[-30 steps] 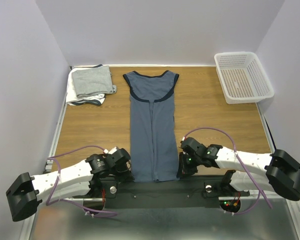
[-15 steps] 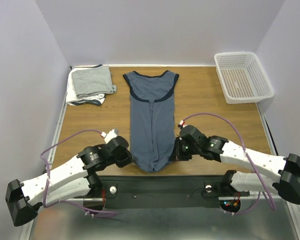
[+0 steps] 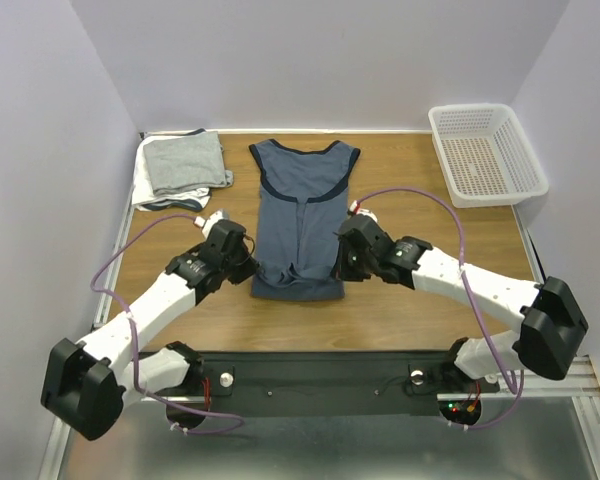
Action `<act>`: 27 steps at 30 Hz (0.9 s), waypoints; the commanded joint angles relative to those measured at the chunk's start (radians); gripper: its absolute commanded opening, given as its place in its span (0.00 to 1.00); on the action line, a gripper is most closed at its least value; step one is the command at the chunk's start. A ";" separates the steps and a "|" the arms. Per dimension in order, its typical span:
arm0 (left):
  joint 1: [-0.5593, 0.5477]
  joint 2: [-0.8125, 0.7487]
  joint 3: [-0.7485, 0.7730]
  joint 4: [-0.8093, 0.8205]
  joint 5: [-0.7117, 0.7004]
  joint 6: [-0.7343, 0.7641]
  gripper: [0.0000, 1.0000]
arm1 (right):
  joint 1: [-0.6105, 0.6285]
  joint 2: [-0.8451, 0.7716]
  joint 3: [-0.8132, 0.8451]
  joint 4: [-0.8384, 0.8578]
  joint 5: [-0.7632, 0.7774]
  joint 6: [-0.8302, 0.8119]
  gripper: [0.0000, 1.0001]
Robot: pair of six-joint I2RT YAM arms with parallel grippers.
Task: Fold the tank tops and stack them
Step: Fold the tank top
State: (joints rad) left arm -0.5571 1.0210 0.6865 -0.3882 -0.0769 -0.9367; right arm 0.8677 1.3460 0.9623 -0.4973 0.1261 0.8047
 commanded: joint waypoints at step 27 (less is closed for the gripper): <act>0.217 0.580 0.435 0.416 0.124 0.196 0.00 | -0.300 0.403 0.372 0.212 0.072 -0.233 0.01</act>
State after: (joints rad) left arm -0.3630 1.5852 1.0462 -0.0345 0.0250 -0.7654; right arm 0.5869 1.7172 1.2625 -0.3603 0.2127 0.5976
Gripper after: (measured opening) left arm 0.026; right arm 0.080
